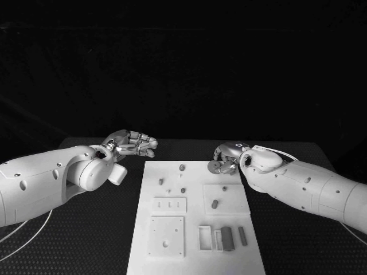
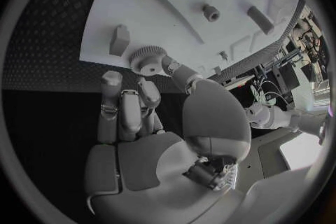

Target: Assemble the parts on the task board

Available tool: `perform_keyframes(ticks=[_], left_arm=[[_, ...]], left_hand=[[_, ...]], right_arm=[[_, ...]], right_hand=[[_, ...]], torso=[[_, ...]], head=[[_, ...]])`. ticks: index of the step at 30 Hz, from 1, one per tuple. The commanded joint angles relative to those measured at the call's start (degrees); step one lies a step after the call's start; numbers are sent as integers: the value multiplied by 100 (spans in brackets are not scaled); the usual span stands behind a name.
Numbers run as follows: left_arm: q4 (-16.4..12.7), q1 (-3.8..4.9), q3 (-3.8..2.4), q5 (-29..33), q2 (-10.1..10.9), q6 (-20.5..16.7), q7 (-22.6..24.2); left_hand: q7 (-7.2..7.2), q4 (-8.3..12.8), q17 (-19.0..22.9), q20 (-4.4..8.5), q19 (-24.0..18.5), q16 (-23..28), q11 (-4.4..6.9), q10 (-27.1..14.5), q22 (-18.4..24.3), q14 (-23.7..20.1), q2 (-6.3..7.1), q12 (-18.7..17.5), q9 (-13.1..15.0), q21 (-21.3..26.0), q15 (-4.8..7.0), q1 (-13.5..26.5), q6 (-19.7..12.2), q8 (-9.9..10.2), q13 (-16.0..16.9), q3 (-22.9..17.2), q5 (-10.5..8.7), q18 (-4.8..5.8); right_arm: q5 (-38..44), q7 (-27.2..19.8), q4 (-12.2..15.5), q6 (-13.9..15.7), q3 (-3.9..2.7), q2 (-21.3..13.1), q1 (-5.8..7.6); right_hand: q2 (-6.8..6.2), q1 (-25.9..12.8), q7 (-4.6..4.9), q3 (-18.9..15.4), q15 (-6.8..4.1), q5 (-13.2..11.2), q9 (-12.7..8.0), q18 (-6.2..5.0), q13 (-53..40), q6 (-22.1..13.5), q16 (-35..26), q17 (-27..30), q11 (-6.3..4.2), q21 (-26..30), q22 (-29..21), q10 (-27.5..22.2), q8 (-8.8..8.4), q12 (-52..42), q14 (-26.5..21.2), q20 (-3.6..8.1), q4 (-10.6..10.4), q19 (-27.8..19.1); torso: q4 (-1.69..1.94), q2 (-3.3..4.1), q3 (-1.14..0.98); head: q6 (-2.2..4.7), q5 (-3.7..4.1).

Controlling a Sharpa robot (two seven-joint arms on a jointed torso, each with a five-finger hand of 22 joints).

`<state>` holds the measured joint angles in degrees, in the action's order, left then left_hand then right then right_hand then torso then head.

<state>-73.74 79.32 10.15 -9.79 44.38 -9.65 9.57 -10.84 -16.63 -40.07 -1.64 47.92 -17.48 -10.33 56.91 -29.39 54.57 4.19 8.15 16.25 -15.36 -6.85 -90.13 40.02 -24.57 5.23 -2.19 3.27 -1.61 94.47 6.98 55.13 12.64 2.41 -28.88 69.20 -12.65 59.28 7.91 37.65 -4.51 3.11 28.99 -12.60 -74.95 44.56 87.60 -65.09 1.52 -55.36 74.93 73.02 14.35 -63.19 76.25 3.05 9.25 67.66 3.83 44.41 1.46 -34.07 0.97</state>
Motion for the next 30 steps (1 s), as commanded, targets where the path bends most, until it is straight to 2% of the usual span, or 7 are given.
perform_keyframes(ticks=[1, 9, 13, 19, 23, 26, 30], left_arm=[[-8, 2, -3, -11, -12, 99, 43], [6, 2, -3, -11, -20, 104, 48], [6, 2, -3, -11, -24, 105, 48], [8, 2, -3, -12, -30, 111, 48], [11, 2, -3, -12, -29, 111, 46], [9, 2, -3, -12, -27, 110, 44], [11, 2, -3, -12, -26, 108, 43]], left_hand=[[-201, -5, -6, 41, 15, 32, -4, 30, 9, 43, 5, -35, 7, 28, -6, 53, 22, 29, -9, 0, -33, 69], [-199, -4, -9, 42, 15, 35, -4, 31, 9, 43, 3, -36, 8, 30, -6, 55, 22, 30, -9, 0, -33, 70], [-198, -4, -10, 42, 15, 36, -4, 31, 9, 43, 2, -37, 8, 31, -6, 56, 22, 31, -10, 0, -33, 70], [-195, -3, -12, 43, 15, 39, -4, 31, 10, 42, 2, -38, 9, 33, -6, 58, 22, 32, -10, 0, -33, 70], [-194, -3, -13, 43, 15, 40, -4, 32, 10, 42, 1, -39, 9, 34, -6, 59, 21, 33, -10, 0, -33, 71], [-193, -3, -14, 43, 16, 41, -4, 32, 10, 42, 2, -40, 10, 35, -6, 60, 21, 33, -10, 0, -33, 71], [-193, -3, -15, 43, 16, 41, -4, 32, 10, 42, 1, -40, 10, 36, -6, 61, 21, 33, -10, 0, -33, 71]], right_arm=[[65, -69, -40, 20, 6, 21, -25], [60, -97, -159, -17, 14, 71, -50], [60, -106, -171, -42, 23, 102, -62], [44, -124, -222, -44, 31, 144, -87], [27, -134, -247, -72, 31, 144, -87], [29, -112, -270, -126, 31, 146, -87], [105, -61, -263, -187, 32, 141, -87]], right_hand=[[70, -9, 5, 28, -1, -22, 9, -240, -168, 40, 10, 10, -1, -15, 99, 4, 37, 16, -2, 24, 20, -6], [118, 6, 11, 10, 3, -23, 7, -240, -109, 37, 1, 55, 4, -11, 100, -34, 40, 55, -26, 25, 98, -26], [140, 6, 12, 2, 5, -22, 10, -240, -94, 49, -2, 64, 6, -10, 100, -40, 48, 57, -31, 23, 125, -32], [185, -4, 12, -9, 6, -22, 12, -240, -54, 67, -7, 99, 6, -6, 98, -67, 60, 89, -52, 17, 158, -42], [253, -17, 10, -17, 5, -22, 12, -240, -23, 82, -12, 113, 4, -1, 97, -83, 68, 102, -61, 11, 190, -52], [363, -39, 16, -26, 8, -22, 13, -240, 64, 113, -30, 211, 10, 10, 95, -169, 84, 212, -123, 1, 230, -74], [490, 19, 48, -16, 37, -22, 13, -240, 211, 167, -73, 364, 41, 41, 90, -301, 106, 386, -225, -14, 398, -126]], torso=[[4, 6, -4], [2, 4, 7], [-8, 2, -1], [1, 2, -2], [0, -5, 0], [-4, -6, 0], [-9, -5, -1]], head=[[-16, -10], [-9, 3], [-25, -2], [-50, -3], [-59, 0], [-62, -5], [-50, -12]])
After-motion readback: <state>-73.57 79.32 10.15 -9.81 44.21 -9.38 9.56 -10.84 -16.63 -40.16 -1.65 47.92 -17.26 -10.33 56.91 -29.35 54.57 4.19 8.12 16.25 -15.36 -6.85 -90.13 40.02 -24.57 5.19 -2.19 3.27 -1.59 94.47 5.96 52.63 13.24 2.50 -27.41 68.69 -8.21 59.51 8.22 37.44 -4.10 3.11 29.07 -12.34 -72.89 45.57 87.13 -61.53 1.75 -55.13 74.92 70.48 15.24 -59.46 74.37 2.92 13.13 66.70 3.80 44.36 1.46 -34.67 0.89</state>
